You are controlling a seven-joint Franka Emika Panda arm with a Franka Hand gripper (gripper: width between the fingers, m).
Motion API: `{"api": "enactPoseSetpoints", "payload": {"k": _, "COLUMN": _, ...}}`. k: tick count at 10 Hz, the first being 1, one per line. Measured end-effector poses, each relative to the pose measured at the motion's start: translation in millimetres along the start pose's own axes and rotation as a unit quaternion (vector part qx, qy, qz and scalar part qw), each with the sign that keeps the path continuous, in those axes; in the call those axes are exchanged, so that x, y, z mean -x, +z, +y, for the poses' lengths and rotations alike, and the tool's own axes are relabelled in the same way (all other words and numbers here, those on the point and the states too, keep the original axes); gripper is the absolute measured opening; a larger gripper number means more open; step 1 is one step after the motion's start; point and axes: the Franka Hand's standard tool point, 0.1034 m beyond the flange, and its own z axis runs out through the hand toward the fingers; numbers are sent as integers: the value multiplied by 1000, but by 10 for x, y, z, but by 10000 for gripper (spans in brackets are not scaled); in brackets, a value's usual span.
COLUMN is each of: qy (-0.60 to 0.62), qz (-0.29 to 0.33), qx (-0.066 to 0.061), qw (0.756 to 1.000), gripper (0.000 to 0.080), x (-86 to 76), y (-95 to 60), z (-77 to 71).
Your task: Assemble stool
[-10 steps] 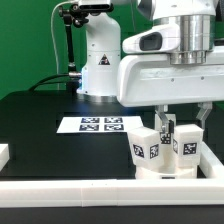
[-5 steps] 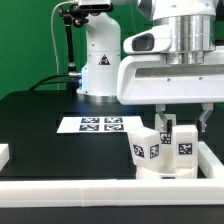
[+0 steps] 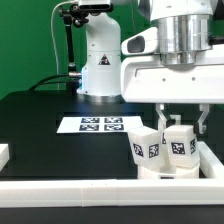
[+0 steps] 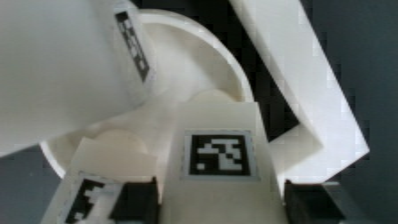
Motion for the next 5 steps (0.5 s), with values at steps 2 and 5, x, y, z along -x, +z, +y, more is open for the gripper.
{"api": "enactPoseSetpoints", "payload": {"k": 2, "qy": 97, "qz": -4, "qx": -5, "qw": 995, "gripper": 337, "x": 16, "y": -2, "z": -21}}
{"api": "enactPoseSetpoints", "payload": {"k": 5, "qy": 195, "qz": -8, "qx": -9, "qw": 981, "gripper": 337, "x": 27, "y": -3, "z": -38}}
